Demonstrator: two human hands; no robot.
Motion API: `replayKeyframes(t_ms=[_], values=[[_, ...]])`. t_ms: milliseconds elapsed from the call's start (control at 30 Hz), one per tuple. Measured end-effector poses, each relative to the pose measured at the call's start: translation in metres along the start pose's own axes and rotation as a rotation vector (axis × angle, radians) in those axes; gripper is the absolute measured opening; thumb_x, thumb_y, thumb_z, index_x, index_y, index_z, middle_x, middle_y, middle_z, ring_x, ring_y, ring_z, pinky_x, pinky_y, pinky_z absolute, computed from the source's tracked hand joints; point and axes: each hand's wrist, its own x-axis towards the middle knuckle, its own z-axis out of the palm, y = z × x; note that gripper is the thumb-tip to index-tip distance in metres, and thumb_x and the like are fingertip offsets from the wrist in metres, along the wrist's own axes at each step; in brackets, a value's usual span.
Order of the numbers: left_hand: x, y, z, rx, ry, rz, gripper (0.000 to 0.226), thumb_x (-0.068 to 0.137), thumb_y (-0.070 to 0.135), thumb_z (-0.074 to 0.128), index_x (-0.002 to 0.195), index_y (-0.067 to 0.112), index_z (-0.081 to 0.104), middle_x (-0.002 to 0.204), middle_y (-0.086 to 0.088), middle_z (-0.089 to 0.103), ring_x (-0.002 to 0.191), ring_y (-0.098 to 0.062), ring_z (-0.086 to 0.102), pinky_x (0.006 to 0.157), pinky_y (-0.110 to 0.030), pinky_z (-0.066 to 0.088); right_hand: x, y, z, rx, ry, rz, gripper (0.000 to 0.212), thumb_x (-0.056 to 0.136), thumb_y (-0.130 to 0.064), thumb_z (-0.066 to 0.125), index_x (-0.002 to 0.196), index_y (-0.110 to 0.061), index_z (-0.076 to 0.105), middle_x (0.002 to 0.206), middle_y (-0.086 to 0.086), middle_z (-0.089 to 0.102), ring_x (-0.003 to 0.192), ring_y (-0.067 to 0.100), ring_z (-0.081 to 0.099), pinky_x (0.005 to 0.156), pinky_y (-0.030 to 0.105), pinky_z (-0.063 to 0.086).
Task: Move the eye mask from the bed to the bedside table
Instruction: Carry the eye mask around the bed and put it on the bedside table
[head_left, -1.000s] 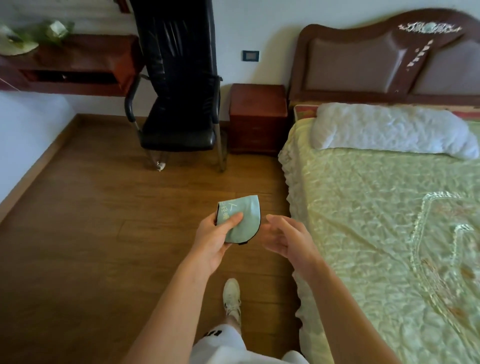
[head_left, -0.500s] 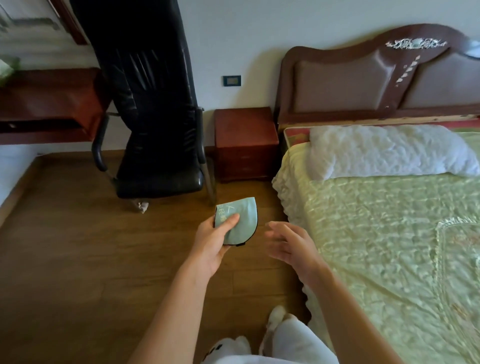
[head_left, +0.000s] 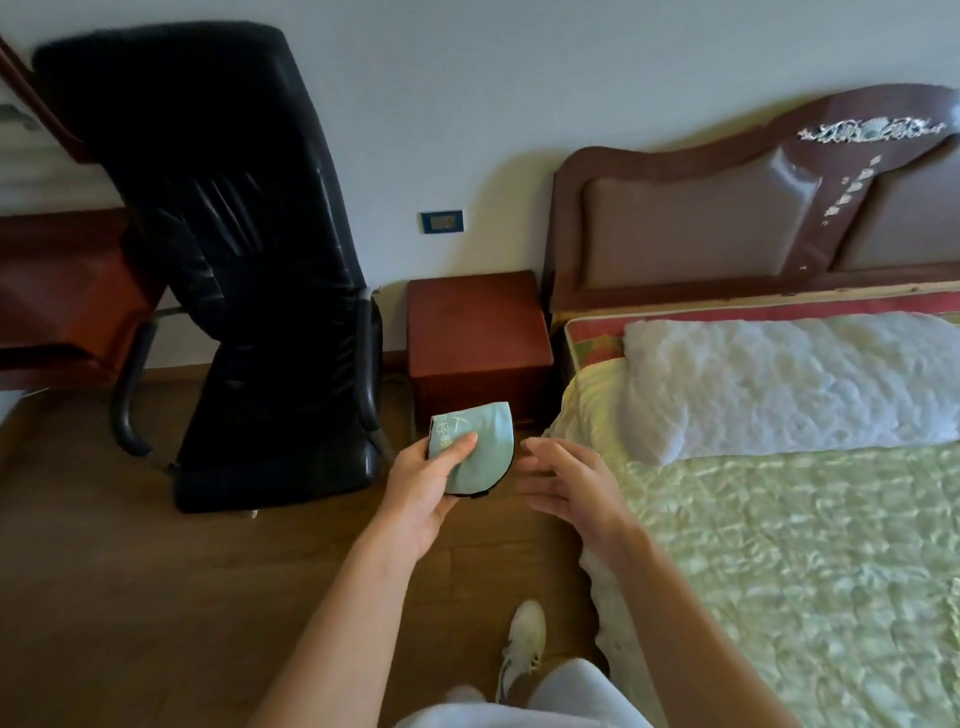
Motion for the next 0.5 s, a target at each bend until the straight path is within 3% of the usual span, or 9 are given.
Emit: replayKeyframes(t_ms=[167, 333, 500], values=[[0.072, 0.055, 0.048, -0.025, -0.014, 0.02, 0.032, 0.085, 0.022, 0.073, 0.116, 0.016, 0.067, 0.113, -0.007, 0.072, 0.106, -0.023, 0.067, 0.086, -0.036, 0.058, 0.084, -0.062, -0.024, 0.007, -0.003, -0.006, 0.03, 0.09, -0.039, 0.068, 0.114, -0.02, 0.071, 0.109, 0.007, 0.075, 0.094, 0.023, 0.075, 0.087, 0.041, 0.061], [0.125, 0.086, 0.071, -0.063, 0.011, -0.02, 0.02, 0.085, 0.02, 0.072, 0.104, 0.02, 0.067, 0.109, -0.007, 0.072, 0.104, -0.022, 0.068, 0.091, -0.039, 0.057, 0.144, -0.096, -0.029, -0.002, -0.026, 0.032, 0.029, 0.091, -0.037, 0.068, 0.114, -0.02, 0.071, 0.109, 0.007, 0.075, 0.094, 0.023, 0.075, 0.083, 0.038, 0.061], [0.192, 0.116, 0.081, -0.088, 0.023, -0.044, 0.026, 0.086, 0.016, 0.072, 0.111, 0.013, 0.068, 0.107, -0.008, 0.075, 0.099, -0.021, 0.071, 0.082, -0.034, 0.059, 0.211, -0.127, -0.029, 0.004, -0.01, 0.058, 0.027, 0.091, -0.035, 0.067, 0.112, -0.019, 0.072, 0.108, 0.007, 0.075, 0.093, 0.023, 0.075, 0.077, 0.034, 0.061]])
